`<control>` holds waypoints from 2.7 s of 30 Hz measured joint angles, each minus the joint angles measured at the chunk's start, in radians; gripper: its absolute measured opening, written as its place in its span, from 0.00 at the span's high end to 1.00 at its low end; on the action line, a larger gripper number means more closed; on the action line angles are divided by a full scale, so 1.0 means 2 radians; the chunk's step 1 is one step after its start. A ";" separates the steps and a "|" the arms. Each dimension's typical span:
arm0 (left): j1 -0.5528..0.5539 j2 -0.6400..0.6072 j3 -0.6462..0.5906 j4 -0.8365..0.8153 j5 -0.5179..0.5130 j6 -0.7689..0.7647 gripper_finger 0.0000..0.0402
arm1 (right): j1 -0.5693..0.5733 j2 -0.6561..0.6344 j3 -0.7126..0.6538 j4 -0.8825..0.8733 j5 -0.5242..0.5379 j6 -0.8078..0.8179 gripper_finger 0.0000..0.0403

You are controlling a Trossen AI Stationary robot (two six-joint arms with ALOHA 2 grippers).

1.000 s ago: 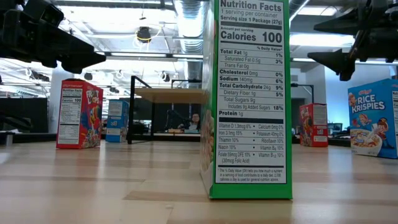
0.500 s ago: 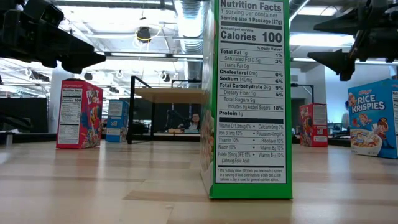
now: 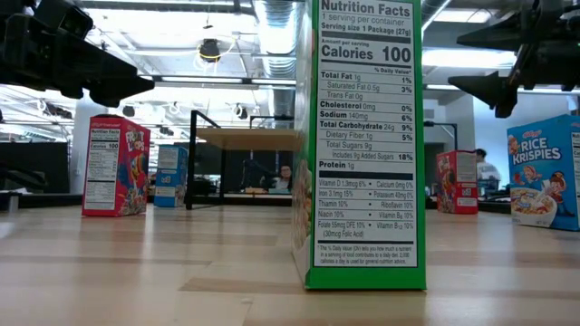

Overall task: Stack cereal on shelf
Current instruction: Put the top red cereal box on the shelf

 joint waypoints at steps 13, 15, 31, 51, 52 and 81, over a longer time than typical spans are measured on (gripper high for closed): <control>0.000 0.000 0.000 0.000 0.000 0.000 0.35 | 0.000 0.000 0.000 0.000 0.011 0.009 0.06; 0.000 0.000 0.000 0.000 0.000 0.000 0.35 | 0.000 0.000 0.000 0.001 0.011 0.009 0.06; 0.000 0.000 0.000 0.000 0.000 0.000 0.35 | 0.000 0.000 0.040 0.018 0.013 0.008 0.06; 0.000 0.000 0.000 0.000 0.000 0.000 0.35 | 0.022 0.131 0.236 -0.025 0.044 -0.101 0.06; 0.000 0.000 0.000 0.000 0.000 0.000 0.35 | 0.022 0.142 0.252 -0.043 0.055 -0.101 0.06; 0.000 0.000 0.000 0.000 0.000 0.000 0.35 | 0.013 0.247 0.403 -0.344 0.379 0.075 0.06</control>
